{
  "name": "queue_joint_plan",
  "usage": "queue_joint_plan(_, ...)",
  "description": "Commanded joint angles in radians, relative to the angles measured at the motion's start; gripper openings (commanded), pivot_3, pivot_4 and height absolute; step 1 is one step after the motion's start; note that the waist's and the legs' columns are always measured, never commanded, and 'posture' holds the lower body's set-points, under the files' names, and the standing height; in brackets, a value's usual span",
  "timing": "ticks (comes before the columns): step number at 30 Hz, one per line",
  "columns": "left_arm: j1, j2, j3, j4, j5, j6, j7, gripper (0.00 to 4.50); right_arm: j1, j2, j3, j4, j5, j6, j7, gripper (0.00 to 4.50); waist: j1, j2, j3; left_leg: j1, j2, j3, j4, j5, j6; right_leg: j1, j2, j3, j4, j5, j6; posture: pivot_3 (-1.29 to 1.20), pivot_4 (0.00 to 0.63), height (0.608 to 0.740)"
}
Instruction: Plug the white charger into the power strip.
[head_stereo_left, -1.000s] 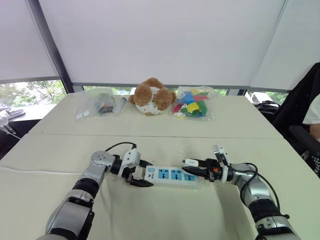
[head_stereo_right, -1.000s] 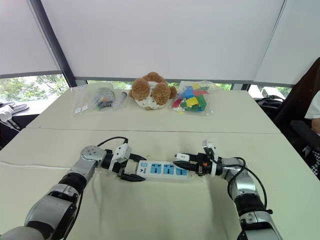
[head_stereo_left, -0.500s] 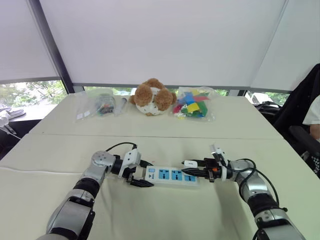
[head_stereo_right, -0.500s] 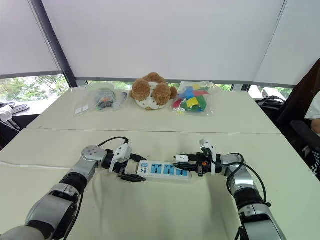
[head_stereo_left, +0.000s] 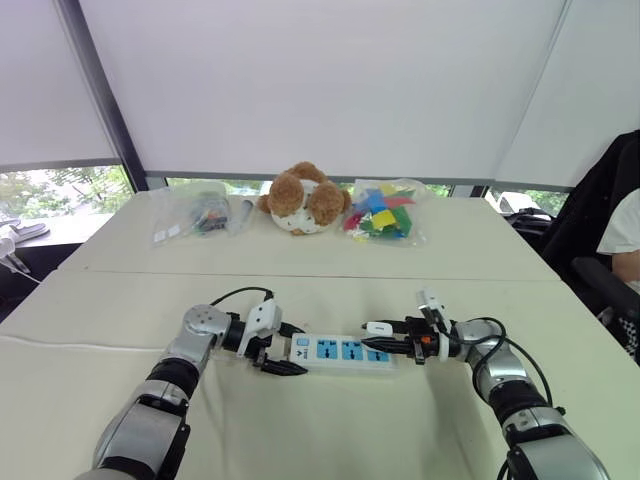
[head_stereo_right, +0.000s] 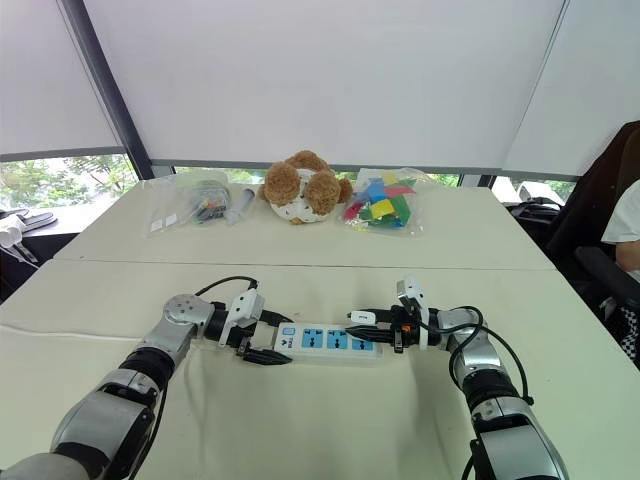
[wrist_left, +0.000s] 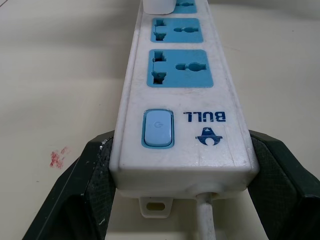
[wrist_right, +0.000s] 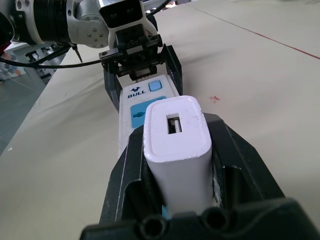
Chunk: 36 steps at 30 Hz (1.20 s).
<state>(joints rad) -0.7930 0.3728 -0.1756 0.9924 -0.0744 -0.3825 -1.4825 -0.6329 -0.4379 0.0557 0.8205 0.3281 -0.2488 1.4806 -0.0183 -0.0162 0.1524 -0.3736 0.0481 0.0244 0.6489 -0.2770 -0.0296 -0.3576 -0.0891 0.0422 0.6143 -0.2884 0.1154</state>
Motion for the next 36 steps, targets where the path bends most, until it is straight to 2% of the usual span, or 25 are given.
queue_joint_plan(1, 0.011, 0.004, -0.008, 0.018, 0.034, -0.01, 0.033, 3.0, 0.039, -0.029, -0.002, 0.038, -0.05, 0.024, -0.021, 2.19, 0.004, 0.0, 0.001, 0.0, 0.0, 0.0, 0.0, 0.0, 0.0, 0.0, -0.001, 0.0, 0.0, 0.0, 0.0, 0.0, 0.15, 0.739)
queue_joint_plan(5, 0.003, -0.002, -0.008, 0.032, 0.038, -0.015, 0.043, 3.0, 0.06, -0.057, -0.055, -0.141, 0.013, 0.085, -0.021, 4.26, 0.005, 0.003, 0.002, -0.002, -0.001, 0.002, -0.002, 0.0, 0.0, -0.001, -0.004, 0.001, 0.0, 0.0, -0.001, 0.0, 0.15, 0.739)
queue_joint_plan(9, 0.001, -0.003, -0.001, 0.039, 0.037, -0.022, 0.057, 3.0, 0.164, -0.138, -0.101, -0.461, 0.102, 0.228, -0.038, 4.26, 0.008, 0.008, 0.003, -0.015, -0.002, 0.002, 0.0, 0.0, 0.0, -0.012, -0.007, 0.001, 0.0, 0.001, -0.001, 0.0, 0.15, 0.739)
queue_joint_plan(12, -0.005, -0.008, 0.027, 0.046, 0.02, -0.019, 0.096, 3.0, 0.28, -0.219, -0.151, -0.666, 0.155, 0.328, -0.069, 4.26, 0.014, 0.009, 0.003, -0.018, -0.006, 0.002, 0.0, 0.002, -0.002, -0.015, -0.008, 0.001, 0.0, 0.001, -0.001, 0.0, 0.15, 0.739)
queue_joint_plan(15, -0.028, -0.009, 0.07, 0.056, -0.013, 0.014, 0.128, 4.43, 0.384, -0.292, -0.226, -0.79, 0.192, 0.4, -0.114, 4.32, 0.01, 0.006, 0.006, -0.019, -0.006, 0.002, 0.001, 0.002, -0.002, -0.016, -0.007, 0.0, 0.0, 0.001, -0.001, 0.0, 0.15, 0.739)
queue_joint_plan(20, -0.005, 0.033, 0.084, -0.03, -0.024, 0.033, 0.101, 4.47, 0.514, -0.353, -0.332, -0.907, 0.236, 0.48, -0.193, 4.32, 0.003, 0.002, 0.01, -0.023, -0.007, 0.002, 0.0, 0.002, -0.002, -0.021, -0.003, 0.001, 0.0, 0.001, 0.0, 0.0, 0.15, 0.739)
queue_joint_plan(22, 0.05, 0.094, 0.089, -0.218, -0.057, 0.162, 0.069, 4.47, 0.583, -0.367, -0.376, -0.946, 0.254, 0.512, -0.214, 4.32, 0.002, 0.0, 0.012, -0.032, -0.004, 0.0, 0.0, 0.002, -0.002, -0.03, 0.002, 0.002, 0.0, 0.004, 0.005, 0.0, 0.15, 0.739)
queue_joint_plan(23, 0.08, 0.123, 0.101, -0.314, -0.083, 0.24, 0.063, 4.47, 0.612, -0.371, -0.396, -0.961, 0.263, 0.527, -0.225, 4.32, 0.003, 0.0, 0.012, -0.036, -0.002, -0.001, 0.0, 0.003, -0.003, -0.036, 0.004, 0.002, 0.0, 0.01, 0.015, 0.0, 0.15, 0.739)
queue_joint_plan(29, 0.288, 0.328, 0.219, -0.708, -0.212, 0.628, 0.12, 4.47, 0.687, -0.365, -0.461, -0.938, 0.291, 0.586, -0.282, 4.32, 0.004, 0.004, 0.019, -0.038, 0.003, -0.002, -0.004, 0.003, -0.004, -0.041, 0.011, 0.002, 0.002, 0.008, 0.019, 0.0, 0.15, 0.739)
queue_joint_plan(33, 0.34, 0.339, 0.329, -0.688, -0.251, 0.706, 0.27, 4.47, 0.678, -0.339, -0.478, -0.898, 0.292, 0.601, -0.343, 4.32, 0.01, 0.003, 0.021, -0.037, 0.003, -0.001, -0.002, 0.003, -0.004, -0.04, 0.01, 0.003, 0.002, 0.008, 0.018, 0.0, 0.15, 0.739)
queue_joint_plan(36, 0.373, 0.289, 0.414, -0.659, -0.274, 0.672, 0.395, 4.47, 0.638, -0.288, -0.479, -0.862, 0.273, 0.598, -0.448, 4.32, 0.009, 0.002, 0.021, -0.037, 0.002, -0.001, 0.001, 0.004, -0.005, -0.038, 0.01, 0.003, 0.002, 0.007, 0.014, 0.0, 0.15, 0.739)
